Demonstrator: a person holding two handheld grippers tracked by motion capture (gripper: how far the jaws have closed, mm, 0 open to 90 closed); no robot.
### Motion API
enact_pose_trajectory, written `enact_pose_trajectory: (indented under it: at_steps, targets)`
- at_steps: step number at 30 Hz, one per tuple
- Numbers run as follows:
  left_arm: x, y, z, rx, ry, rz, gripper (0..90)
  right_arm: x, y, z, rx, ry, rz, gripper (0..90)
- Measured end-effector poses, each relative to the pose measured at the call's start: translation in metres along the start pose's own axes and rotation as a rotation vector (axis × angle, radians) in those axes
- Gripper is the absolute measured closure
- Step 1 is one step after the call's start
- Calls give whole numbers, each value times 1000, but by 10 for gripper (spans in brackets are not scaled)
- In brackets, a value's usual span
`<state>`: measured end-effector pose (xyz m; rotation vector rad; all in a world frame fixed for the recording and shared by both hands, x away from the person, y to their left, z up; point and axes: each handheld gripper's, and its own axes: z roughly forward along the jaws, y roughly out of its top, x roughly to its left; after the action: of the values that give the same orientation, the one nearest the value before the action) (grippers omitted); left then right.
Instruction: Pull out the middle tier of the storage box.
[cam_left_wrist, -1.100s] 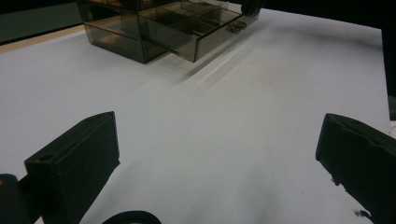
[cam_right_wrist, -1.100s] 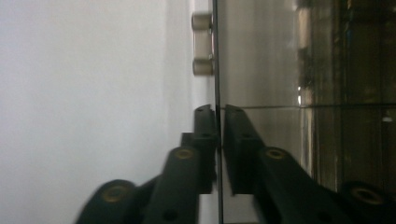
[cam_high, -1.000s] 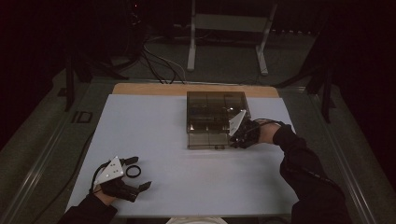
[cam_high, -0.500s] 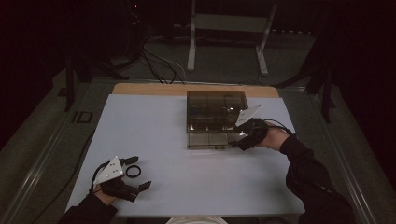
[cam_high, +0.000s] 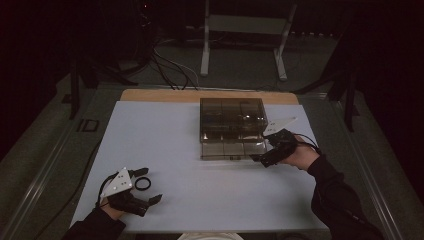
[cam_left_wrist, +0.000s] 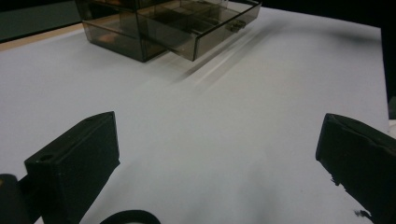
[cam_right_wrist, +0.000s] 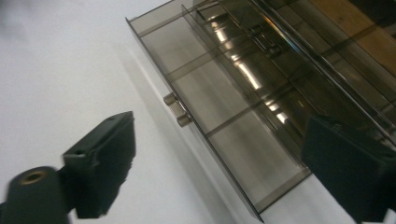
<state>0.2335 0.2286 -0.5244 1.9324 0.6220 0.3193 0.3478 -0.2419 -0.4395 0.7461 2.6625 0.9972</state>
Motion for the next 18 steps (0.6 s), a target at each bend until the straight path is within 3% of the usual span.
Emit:
enact_pose_trajectory:
  at_steps: [2, 7, 12, 14, 18]
  targets:
    - [0, 0, 0, -6, -1, 0, 10, -1, -5, -6, -19, 24, 22, 2]
    - [-1, 1, -1, -4, 3, 5, 10, 0, -14, -13, -38, 15, 48, 0]
    - [-1, 1, -1, -2, 5, 5, 10, 3, -28, -13, -48, -34, 81, 0]
    - [-1, 0, -1, -4, 2, 5, 10, 3, -36, -15, -72, -62, 117, 0]
    - [-1, 0, -1, -1, 2, 5, 10, 4, -48, -15, -87, -78, 154, 0]
